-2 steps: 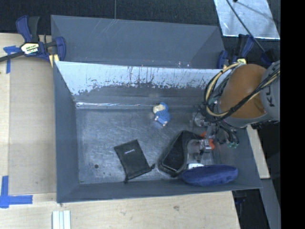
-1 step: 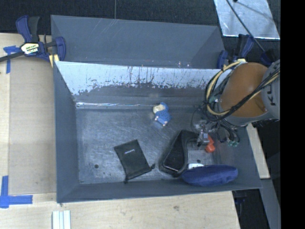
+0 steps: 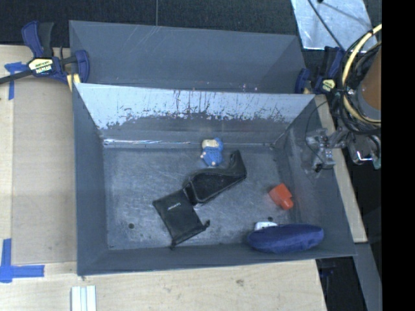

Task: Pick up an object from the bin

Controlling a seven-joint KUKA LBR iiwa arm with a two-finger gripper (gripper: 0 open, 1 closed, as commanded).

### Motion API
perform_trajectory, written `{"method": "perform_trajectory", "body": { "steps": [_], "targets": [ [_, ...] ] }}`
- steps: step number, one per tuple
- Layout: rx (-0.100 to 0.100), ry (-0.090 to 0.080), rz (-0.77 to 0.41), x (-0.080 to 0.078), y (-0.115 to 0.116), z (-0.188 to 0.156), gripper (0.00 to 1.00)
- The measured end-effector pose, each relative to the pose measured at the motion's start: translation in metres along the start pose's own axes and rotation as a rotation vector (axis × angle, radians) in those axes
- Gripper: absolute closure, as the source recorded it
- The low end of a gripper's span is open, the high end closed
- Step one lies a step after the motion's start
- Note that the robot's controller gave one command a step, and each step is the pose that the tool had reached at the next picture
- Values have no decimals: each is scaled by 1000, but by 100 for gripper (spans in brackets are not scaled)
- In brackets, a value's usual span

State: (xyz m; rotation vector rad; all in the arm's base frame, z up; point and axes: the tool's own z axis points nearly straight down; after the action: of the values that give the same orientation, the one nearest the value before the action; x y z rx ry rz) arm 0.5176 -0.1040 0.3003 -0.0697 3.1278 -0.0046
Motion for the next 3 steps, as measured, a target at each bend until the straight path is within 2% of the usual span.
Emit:
{"method": "perform_trajectory", "body": {
  "steps": [1, 2, 3],
  "targets": [
    [-2, 9, 1, 1, 0, 5, 0],
    [-6, 16, -218, -2, -20, 148, 0],
    [-7, 14, -142, -37, -37, 234, 0]
  ]
}}
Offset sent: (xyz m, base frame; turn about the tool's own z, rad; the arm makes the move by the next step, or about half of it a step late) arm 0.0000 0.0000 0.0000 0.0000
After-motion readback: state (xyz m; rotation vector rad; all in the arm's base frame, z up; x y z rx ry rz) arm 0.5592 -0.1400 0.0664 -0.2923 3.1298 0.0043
